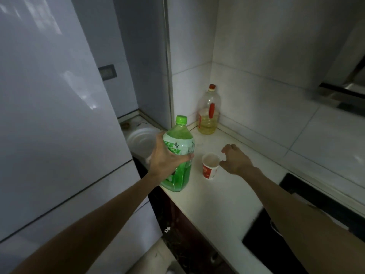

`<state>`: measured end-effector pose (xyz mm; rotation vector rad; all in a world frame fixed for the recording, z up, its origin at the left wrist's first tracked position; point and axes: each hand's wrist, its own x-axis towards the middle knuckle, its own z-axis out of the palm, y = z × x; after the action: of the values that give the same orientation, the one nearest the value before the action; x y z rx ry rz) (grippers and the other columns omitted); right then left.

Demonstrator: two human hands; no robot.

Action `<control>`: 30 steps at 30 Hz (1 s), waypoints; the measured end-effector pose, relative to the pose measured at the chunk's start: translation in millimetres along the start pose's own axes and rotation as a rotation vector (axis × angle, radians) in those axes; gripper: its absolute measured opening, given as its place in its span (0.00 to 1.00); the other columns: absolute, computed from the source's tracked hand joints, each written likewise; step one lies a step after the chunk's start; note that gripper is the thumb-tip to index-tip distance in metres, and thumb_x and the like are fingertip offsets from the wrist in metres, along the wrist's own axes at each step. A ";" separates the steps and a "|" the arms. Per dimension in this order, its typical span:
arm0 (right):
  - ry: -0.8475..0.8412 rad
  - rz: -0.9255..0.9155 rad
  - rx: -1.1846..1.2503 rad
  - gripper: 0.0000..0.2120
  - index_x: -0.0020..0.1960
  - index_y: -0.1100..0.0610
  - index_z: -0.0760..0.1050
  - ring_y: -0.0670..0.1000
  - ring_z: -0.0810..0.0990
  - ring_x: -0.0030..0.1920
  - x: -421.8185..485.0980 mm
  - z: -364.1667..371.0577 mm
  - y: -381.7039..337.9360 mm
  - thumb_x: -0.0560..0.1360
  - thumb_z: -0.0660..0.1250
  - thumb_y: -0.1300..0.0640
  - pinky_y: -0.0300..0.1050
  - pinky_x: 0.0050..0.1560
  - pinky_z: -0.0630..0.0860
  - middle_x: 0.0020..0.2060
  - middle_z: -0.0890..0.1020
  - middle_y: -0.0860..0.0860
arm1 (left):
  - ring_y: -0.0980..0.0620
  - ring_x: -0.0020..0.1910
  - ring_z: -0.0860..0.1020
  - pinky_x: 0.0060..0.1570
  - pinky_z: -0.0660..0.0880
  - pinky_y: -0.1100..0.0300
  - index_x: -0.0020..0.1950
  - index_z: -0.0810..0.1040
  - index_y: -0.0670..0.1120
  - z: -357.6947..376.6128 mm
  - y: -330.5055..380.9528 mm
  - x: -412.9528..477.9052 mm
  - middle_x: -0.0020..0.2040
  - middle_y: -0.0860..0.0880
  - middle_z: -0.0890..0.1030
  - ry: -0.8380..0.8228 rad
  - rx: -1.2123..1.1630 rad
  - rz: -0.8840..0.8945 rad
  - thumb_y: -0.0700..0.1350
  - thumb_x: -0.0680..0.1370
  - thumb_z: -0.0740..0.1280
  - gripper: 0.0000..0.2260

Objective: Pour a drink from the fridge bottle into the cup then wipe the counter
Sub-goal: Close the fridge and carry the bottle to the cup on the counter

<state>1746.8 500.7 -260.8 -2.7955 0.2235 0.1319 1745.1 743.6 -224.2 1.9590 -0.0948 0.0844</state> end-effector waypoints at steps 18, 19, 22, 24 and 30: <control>-0.026 0.339 0.076 0.49 0.74 0.61 0.54 0.59 0.66 0.67 91.7 122.6 -3.3 0.66 0.77 0.41 0.55 0.63 0.70 0.68 0.63 0.57 | 0.54 0.56 0.74 0.54 0.71 0.61 0.63 0.62 0.57 67.6 -122.3 117.9 0.58 0.55 0.73 -0.202 0.028 -0.158 0.47 0.59 0.84 0.42; -0.022 0.355 0.098 0.51 0.75 0.61 0.51 0.59 0.65 0.68 94.6 126.2 -3.0 0.66 0.77 0.42 0.56 0.64 0.69 0.69 0.62 0.57 | 0.54 0.56 0.74 0.54 0.71 0.60 0.63 0.62 0.57 70.8 -127.3 119.8 0.58 0.55 0.73 -0.202 0.028 -0.168 0.47 0.59 0.84 0.42; -0.016 0.400 0.162 0.55 0.77 0.61 0.47 0.60 0.63 0.70 103.0 131.4 1.3 0.66 0.77 0.42 0.61 0.65 0.69 0.71 0.59 0.57 | 0.54 0.57 0.74 0.56 0.73 0.57 0.66 0.62 0.55 79.2 -138.5 126.0 0.60 0.54 0.74 -0.196 0.023 -0.191 0.48 0.58 0.84 0.43; -0.022 0.410 0.171 0.55 0.77 0.60 0.46 0.60 0.63 0.70 106.1 132.9 5.9 0.66 0.77 0.42 0.62 0.64 0.70 0.71 0.59 0.57 | 0.54 0.56 0.74 0.56 0.74 0.57 0.66 0.62 0.55 82.7 -141.3 129.4 0.60 0.55 0.74 -0.207 0.013 -0.200 0.47 0.59 0.84 0.43; -0.027 0.354 0.136 0.49 0.76 0.56 0.52 0.58 0.66 0.67 110.1 138.2 12.0 0.67 0.76 0.43 0.62 0.60 0.74 0.68 0.64 0.55 | 0.53 0.57 0.75 0.56 0.74 0.56 0.64 0.62 0.58 89.8 -141.1 136.7 0.60 0.55 0.74 -0.273 0.001 -0.177 0.46 0.59 0.84 0.42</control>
<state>1844.1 520.4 -407.5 -2.5926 0.6927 0.2281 1897.3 710.4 -373.8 1.9620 -0.0993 -0.2994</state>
